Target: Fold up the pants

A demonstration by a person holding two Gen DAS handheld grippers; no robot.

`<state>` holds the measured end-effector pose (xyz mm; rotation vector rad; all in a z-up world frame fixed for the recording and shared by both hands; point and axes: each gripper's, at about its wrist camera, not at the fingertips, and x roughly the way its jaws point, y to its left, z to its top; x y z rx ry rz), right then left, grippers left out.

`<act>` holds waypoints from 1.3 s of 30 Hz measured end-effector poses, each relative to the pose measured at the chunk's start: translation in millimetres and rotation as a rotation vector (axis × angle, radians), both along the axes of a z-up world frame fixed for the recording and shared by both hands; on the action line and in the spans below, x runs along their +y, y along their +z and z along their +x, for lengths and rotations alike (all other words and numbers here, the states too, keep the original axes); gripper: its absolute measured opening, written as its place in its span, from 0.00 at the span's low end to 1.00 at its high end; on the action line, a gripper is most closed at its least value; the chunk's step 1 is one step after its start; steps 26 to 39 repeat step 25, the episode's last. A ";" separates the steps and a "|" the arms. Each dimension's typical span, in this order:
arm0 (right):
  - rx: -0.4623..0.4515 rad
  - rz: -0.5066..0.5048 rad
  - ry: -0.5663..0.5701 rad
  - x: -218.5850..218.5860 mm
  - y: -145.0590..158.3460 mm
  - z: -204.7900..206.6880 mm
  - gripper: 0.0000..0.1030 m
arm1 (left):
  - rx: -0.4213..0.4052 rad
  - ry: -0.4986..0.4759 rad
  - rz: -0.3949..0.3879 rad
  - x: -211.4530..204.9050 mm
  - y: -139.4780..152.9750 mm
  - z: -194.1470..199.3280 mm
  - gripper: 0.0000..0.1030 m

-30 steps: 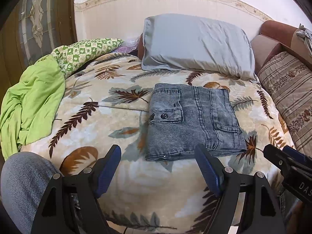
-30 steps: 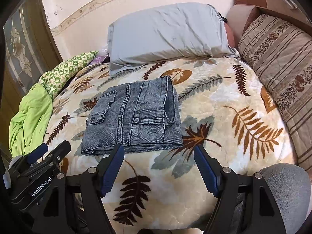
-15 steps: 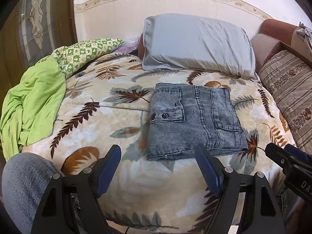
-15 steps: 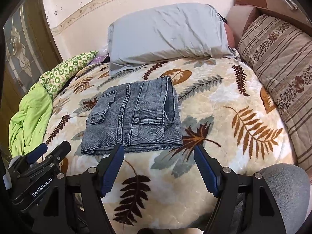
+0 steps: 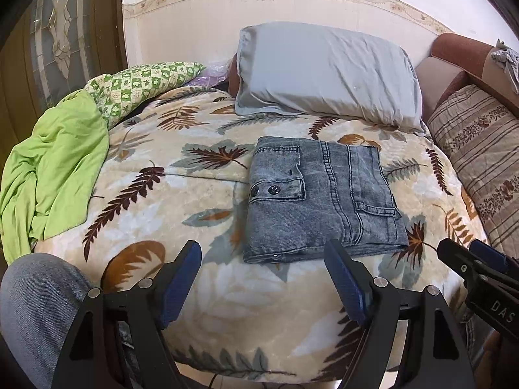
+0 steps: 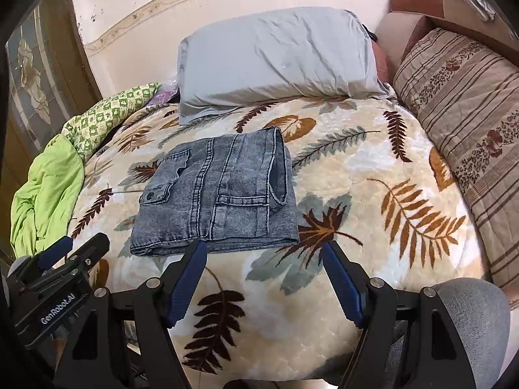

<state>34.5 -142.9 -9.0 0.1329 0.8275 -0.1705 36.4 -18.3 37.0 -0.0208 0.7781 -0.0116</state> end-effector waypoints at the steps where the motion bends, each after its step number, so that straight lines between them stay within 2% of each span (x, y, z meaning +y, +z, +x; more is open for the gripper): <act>1: 0.006 -0.005 -0.002 -1.2 -1.9 -0.3 0.73 | 0.000 0.001 0.004 -0.2 0.3 -1.3 0.76; 8: 0.003 0.004 -0.009 -6.2 0.7 -4.9 0.73 | 0.006 -0.011 0.008 -2.2 -1.0 -2.7 0.76; 16: 0.010 0.007 -0.010 -7.7 -3.6 -1.6 0.73 | 0.004 -0.030 0.056 -8.2 -13.9 5.0 0.76; 20: 0.026 0.013 -0.009 -10.4 -10.5 2.2 0.73 | 0.024 -0.036 0.043 -5.9 -18.2 12.5 0.76; 23: 0.036 0.012 -0.013 -17.0 -16.0 4.9 0.73 | 0.029 -0.046 0.002 -0.3 -17.2 22.7 0.76; 25: 0.049 0.012 -0.013 -25.9 -18.4 11.8 0.73 | 0.041 -0.046 0.004 3.6 -17.0 33.1 0.76; 39: 0.049 0.012 -0.013 -25.9 -18.4 11.8 0.73 | 0.041 -0.046 0.004 3.6 -17.0 33.1 0.76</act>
